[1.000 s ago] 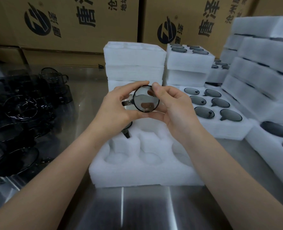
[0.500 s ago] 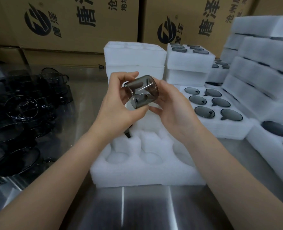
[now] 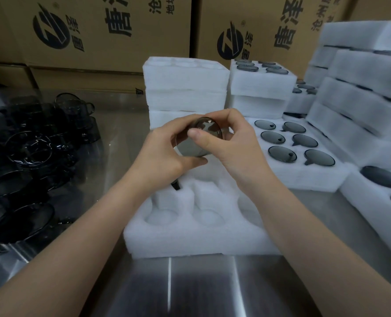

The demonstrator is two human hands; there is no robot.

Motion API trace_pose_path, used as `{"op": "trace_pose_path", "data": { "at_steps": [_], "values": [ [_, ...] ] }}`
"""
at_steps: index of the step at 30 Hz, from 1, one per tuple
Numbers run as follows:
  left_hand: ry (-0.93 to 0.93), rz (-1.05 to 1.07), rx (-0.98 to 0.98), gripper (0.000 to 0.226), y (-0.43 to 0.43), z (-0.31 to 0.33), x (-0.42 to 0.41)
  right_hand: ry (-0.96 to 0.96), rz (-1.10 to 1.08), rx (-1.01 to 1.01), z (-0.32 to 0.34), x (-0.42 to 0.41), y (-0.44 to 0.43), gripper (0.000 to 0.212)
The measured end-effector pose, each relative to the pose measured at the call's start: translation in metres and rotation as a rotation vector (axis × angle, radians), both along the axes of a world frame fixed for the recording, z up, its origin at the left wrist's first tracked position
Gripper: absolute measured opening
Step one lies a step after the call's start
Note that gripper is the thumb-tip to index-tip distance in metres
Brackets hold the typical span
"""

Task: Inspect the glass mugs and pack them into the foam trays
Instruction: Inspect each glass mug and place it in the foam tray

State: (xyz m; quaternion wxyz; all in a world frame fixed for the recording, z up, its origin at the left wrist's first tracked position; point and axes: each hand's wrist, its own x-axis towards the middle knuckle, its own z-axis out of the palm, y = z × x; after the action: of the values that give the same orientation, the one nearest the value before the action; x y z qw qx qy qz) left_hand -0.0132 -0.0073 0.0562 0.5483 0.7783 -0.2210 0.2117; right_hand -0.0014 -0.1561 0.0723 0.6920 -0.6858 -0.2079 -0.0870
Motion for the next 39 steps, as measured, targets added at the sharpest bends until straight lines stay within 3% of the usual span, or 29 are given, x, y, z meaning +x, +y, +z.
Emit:
{"op": "trace_pose_path", "data": {
  "at_steps": [4,10,15,21,31,36,39],
  "values": [
    [-0.015,0.009,0.079,0.069,-0.002,0.000,-0.001,0.002,-0.098,-0.019,0.001,-0.001,0.002,0.022],
    [-0.002,-0.031,0.037,0.074,-0.001,-0.001,0.000,0.083,-0.137,0.067,0.005,0.002,-0.001,0.028],
    [0.045,-0.056,-0.094,0.070,0.002,-0.002,0.003,0.170,0.093,0.141,0.007,0.008,-0.007,0.020],
    [0.071,-0.049,-0.179,0.064,0.004,0.000,0.002,0.190,0.310,0.126,0.004,0.012,-0.013,0.029],
    [0.052,-0.030,0.036,0.062,0.001,-0.001,0.001,0.098,-0.028,-0.068,0.001,0.006,-0.010,0.027],
    [0.022,-0.020,0.093,0.065,-0.003,0.000,-0.002,-0.014,-0.196,-0.076,0.002,0.003,-0.003,0.020],
    [0.009,-0.019,0.048,0.064,-0.002,0.000,0.000,0.001,-0.154,0.023,0.003,0.001,-0.003,0.013]
  ]
}}
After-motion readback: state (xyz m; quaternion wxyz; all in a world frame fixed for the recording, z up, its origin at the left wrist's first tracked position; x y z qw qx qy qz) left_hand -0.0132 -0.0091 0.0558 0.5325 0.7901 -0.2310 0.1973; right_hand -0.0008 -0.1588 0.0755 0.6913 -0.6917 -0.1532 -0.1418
